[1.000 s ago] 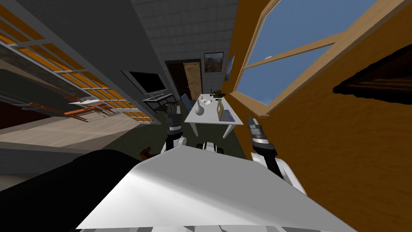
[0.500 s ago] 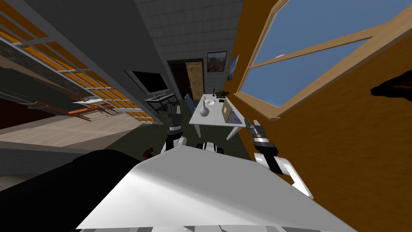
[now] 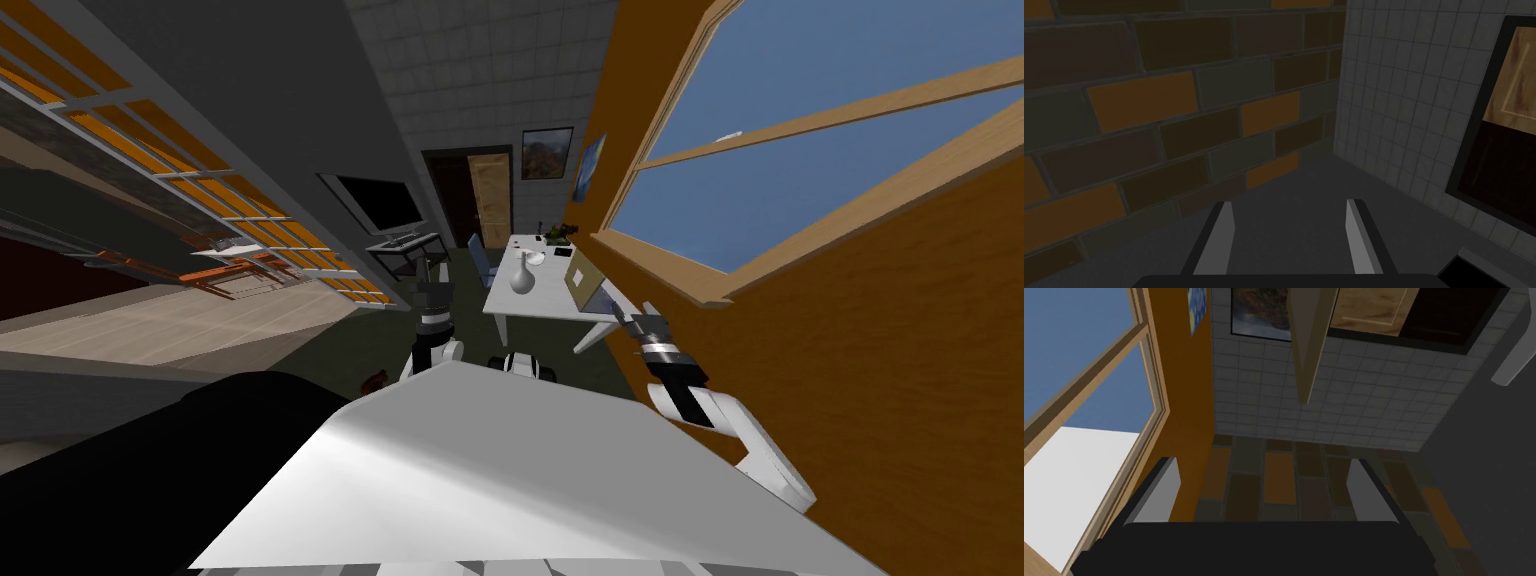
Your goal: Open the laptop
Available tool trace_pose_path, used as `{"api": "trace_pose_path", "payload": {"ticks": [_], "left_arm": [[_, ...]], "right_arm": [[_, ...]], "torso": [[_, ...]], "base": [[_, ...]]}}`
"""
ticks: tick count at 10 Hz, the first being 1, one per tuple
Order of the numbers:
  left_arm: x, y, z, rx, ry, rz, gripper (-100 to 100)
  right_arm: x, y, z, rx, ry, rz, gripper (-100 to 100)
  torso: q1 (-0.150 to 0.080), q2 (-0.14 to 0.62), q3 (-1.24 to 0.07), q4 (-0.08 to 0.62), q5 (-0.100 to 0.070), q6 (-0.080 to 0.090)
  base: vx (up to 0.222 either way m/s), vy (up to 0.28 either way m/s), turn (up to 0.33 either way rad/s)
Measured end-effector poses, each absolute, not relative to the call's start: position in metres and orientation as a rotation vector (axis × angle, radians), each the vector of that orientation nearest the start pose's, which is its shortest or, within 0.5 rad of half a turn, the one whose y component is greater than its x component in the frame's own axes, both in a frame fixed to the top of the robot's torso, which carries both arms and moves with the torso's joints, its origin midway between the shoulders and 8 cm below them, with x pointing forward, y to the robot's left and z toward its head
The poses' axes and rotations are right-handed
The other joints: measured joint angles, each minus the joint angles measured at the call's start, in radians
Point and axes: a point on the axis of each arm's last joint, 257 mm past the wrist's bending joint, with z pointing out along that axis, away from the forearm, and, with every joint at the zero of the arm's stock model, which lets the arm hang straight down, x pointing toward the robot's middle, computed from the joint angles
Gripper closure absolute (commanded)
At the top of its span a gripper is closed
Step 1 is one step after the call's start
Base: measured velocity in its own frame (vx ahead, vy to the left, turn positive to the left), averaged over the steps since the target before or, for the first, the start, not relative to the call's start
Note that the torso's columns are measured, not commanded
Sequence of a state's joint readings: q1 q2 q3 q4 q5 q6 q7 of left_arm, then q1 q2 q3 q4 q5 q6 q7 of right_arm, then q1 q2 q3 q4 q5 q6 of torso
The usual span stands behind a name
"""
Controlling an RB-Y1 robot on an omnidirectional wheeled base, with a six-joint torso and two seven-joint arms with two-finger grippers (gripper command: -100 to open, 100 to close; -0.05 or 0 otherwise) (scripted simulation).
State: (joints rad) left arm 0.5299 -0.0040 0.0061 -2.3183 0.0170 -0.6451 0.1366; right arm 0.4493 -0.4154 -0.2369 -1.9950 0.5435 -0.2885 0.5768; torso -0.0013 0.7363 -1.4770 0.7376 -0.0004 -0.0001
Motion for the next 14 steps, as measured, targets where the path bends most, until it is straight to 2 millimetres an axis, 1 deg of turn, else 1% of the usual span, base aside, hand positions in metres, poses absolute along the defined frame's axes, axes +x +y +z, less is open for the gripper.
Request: {"api": "trace_pose_path", "payload": {"ticks": [4,6,8,12,14], "left_arm": [[0.306,0.28,0.058,-0.582,0.459,-1.458,0],[0.306,0.28,0.058,-0.582,0.459,-1.458,0],[0.306,0.28,0.058,-0.582,0.459,-1.458,0],[0.306,0.28,0.058,-0.582,0.459,-1.458,0],[0.306,0.28,0.058,-0.582,0.459,-1.458,0]], "right_arm": [[0.419,-0.424,-0.142,-0.273,1.449,-0.298,-100],[0.418,-0.442,-0.142,-0.321,1.466,-0.383,-100],[0.42,-0.468,-0.148,-0.391,1.489,-0.51,-100],[0.42,-0.518,-0.141,-0.525,1.511,-0.751,-100],[0.421,-0.535,-0.135,-0.575,1.513,-0.845,-100]], "torso": [[0.002,0.001,0.001,0.0,0.001,0.0],[-0.003,0.002,0.001,0.001,-0.001,0.0],[0.004,0.002,0.001,0.001,0.001,0.0],[-0.001,0.002,0.001,0.0,0.0,0.0],[0.0,0.003,0.002,0.001,0.0,0.0]], "base": [[0.051,0.17,0.022],[0.042,0.094,0.024],[0.032,0.17,0.023],[0.061,0.138,0.021],[0.042,0.105,0.016]]}}
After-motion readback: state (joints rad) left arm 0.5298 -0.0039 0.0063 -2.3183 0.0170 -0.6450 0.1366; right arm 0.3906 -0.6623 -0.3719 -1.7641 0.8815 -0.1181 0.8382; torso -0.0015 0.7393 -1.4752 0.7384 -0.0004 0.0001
